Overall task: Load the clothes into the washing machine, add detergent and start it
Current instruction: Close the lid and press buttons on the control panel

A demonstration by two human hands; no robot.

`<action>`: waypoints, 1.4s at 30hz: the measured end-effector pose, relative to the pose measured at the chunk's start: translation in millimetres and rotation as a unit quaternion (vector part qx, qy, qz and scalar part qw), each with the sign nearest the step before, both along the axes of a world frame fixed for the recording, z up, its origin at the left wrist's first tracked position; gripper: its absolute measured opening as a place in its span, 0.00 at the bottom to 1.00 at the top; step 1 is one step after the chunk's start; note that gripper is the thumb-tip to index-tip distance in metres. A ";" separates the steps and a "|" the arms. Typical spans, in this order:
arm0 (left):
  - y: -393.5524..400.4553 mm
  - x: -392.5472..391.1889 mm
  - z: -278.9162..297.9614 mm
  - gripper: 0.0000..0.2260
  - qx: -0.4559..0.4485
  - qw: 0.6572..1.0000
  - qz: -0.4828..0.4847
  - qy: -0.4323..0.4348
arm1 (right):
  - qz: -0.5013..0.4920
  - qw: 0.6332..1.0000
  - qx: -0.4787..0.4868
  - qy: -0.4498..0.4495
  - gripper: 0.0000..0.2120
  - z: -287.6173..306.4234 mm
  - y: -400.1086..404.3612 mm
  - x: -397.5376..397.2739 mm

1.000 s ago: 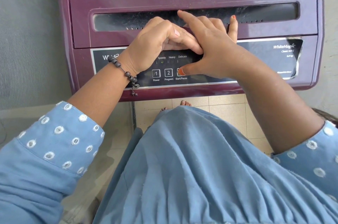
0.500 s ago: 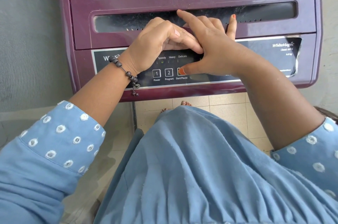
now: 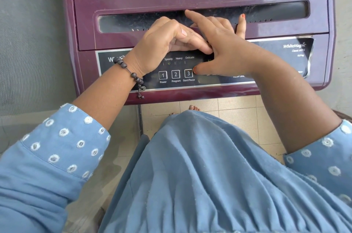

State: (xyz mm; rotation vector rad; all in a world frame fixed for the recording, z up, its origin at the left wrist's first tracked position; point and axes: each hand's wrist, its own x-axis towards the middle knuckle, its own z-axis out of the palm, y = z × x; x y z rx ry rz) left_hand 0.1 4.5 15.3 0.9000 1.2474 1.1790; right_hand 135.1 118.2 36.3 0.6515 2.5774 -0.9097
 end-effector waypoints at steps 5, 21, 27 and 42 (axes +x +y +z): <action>0.2 0.0 -0.5 0.24 0.001 1.000 -0.004 0.000 | 0.004 1.000 0.004 -0.001 0.52 -0.3 0.3 0.4; 0.7 -0.5 -2.7 0.24 0.004 1.000 -0.006 0.009 | 0.014 1.000 0.023 -0.012 0.56 -0.3 -1.5 -0.4; 0.7 0.6 -1.0 0.23 -0.003 1.000 0.000 0.014 | 0.008 1.000 0.015 -0.005 0.55 2.5 -2.2 1.1; -5.0 13.1 2.9 0.24 0.002 0.997 0.071 0.023 | -0.062 0.992 -0.049 0.100 0.35 10.8 4.5 15.3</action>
